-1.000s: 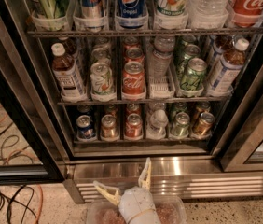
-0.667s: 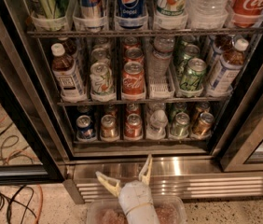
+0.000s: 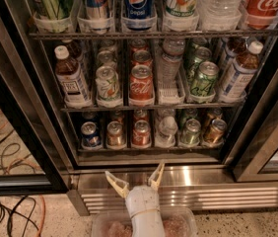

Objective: Pick coke can from bottom shelf of fridge

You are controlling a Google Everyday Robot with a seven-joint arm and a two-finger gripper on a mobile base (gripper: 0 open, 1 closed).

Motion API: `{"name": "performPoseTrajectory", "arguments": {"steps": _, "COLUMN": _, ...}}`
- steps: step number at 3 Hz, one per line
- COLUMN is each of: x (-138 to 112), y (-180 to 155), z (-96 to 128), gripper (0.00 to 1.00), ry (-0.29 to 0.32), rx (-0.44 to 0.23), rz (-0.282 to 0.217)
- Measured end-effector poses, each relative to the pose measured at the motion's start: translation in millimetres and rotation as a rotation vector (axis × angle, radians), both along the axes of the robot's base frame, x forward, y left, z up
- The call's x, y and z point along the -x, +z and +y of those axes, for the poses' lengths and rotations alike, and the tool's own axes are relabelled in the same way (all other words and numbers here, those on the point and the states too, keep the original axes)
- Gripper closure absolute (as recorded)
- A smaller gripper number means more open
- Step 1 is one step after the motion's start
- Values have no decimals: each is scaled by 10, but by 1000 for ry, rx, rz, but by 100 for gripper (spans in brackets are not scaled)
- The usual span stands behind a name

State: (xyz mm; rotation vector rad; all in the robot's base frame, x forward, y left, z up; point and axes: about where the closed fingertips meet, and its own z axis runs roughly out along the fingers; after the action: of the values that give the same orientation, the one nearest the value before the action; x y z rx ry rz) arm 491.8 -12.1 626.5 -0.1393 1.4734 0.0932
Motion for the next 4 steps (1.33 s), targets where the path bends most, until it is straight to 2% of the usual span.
{"name": "performPoseTrajectory", "arguments": {"steps": 1, "x": -259, "y": -260, "z": -90, "gripper": 0, "ry": -45, "rx": 27, "rz": 55}}
{"name": "performPoseTrajectory", "arguments": {"steps": 3, "x": -283, "y": -285, "z": -86, "gripper": 0, "ry": -37, "rx": 39, "rz": 45}}
{"name": "performPoseTrajectory", "arguments": {"steps": 4, "x": -471, "y": -487, "z": -111, "gripper": 0, "ry": -28, "rx": 43, "rz": 16}}
